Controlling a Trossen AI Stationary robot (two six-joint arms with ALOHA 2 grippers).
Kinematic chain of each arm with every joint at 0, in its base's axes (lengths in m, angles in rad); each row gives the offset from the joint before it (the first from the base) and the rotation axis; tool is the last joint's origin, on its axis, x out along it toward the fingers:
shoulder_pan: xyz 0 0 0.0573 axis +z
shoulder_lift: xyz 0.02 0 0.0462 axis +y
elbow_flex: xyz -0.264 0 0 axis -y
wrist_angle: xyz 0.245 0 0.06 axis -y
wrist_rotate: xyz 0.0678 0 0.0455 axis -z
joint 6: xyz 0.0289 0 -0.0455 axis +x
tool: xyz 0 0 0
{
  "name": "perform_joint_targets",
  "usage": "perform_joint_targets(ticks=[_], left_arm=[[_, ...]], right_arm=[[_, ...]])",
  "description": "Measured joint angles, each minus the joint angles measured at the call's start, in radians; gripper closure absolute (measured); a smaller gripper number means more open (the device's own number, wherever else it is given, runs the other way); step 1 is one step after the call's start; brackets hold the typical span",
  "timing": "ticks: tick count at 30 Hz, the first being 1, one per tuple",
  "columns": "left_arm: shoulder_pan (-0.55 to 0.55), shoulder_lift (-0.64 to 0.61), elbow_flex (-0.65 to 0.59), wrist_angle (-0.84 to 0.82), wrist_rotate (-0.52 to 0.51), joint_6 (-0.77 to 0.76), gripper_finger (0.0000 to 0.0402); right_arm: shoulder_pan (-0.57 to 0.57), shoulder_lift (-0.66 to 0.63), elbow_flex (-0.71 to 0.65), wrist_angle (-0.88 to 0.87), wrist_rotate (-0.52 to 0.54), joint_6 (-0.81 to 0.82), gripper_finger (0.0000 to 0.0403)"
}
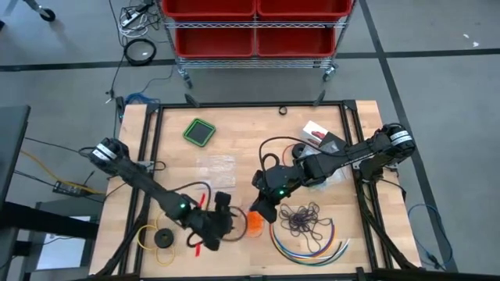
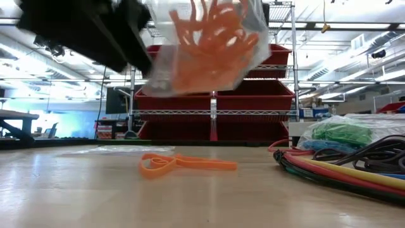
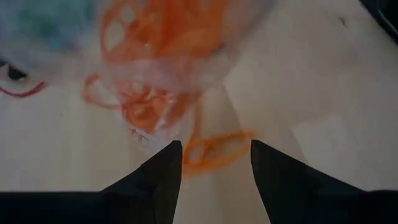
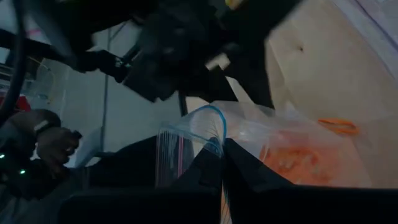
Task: Sort rubber bands
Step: Put the orange rubber band into the transparent zip bag
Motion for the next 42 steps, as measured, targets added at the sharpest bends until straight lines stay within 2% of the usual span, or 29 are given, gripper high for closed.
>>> perform_joint_targets(ticks=[3,9,15,22,24,26,30,31,35,42], left_arm=[[0.03,0.005,-0.13,0.236,0.007,-0.047,0.0204],[0.072,0.008,-0.258,0.381,0.02,-0.143,0.0204],[0.101,0.039,-0.28,0.486,0.069,-0.231,0.0204],[0.137,0.144,-0.245,0.477,0.108,-0.303,0.0205],[0.143,0.172,-0.229,0.456,0.106,-0.317,0.0216],[0.144,0.179,-0.208,0.407,0.103,-0.316,0.0246],[0.139,0.171,-0.163,0.256,0.1,-0.276,0.0362],[0.136,0.164,-0.153,0.221,0.104,-0.259,0.038],[0.116,0.116,-0.115,0.067,0.107,-0.232,0.0386],[0.075,-0.013,-0.077,-0.195,-0.034,-0.282,0.0395]], right_arm=[[0.006,0.0,0.0,-0.037,0.029,-0.008,0.0399],[0.032,0.0,0.0,-0.086,0.082,-0.004,0.0399],[0.071,0.0,0.0,-0.091,0.148,0.008,0.0399],[0.102,-0.001,0.0,-0.103,0.172,0.019,0.0399],[0.105,-0.001,0.0,-0.104,0.176,0.019,0.0399],[0.106,-0.001,0.0,-0.106,0.178,0.019,0.0399],[0.106,-0.001,0.0,-0.113,0.184,0.019,0.0399],[0.106,-0.001,0.0,-0.116,0.187,0.019,0.0399],[0.108,-0.001,0.0,-0.116,0.194,0.019,0.0399],[0.118,-0.001,0.0,-0.117,0.211,0.021,0.0399]])
